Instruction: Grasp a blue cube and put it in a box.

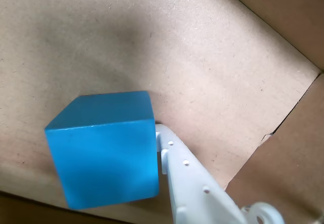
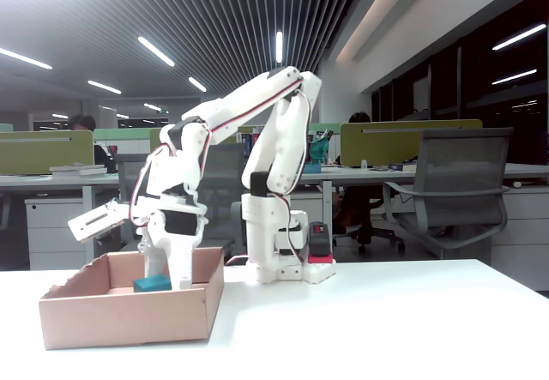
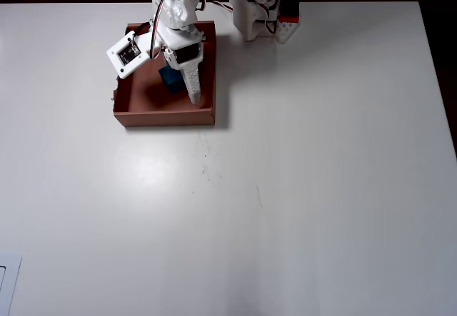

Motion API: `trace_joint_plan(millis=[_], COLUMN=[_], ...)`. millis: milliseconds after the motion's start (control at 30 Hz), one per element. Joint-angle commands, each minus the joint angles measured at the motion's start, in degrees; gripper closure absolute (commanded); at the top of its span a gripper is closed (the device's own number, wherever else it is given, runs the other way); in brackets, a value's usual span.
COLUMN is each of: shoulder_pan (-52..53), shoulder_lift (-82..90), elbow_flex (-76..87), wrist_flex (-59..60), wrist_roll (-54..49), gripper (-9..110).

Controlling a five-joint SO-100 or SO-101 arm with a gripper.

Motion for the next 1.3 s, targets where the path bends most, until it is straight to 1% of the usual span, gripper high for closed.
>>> trace_joint_plan(millis=[0, 167, 367, 567, 667, 967, 1133, 1267], shoulder_pan=[-1.05, -4.75, -11.51, -20.30, -24.52, -37.18, -41.31, -42.54], shoulder_lift=[3.78, 7.21, 11.16, 15.03, 16.61, 21.80, 25.05, 28.04], elbow_flex=[-3.69, -11.60, -22.15, -28.21, -29.53, -29.18, -26.02, -21.80], wrist_flex=[1.85, 9.23, 17.05, 20.92, 21.53, 22.06, 22.06, 21.18], wrist_roll=[-0.09, 1.05, 1.14, 1.14, 1.14, 0.79, 0.79, 0.35], gripper=[59, 60, 61, 69, 71, 85, 87, 88])
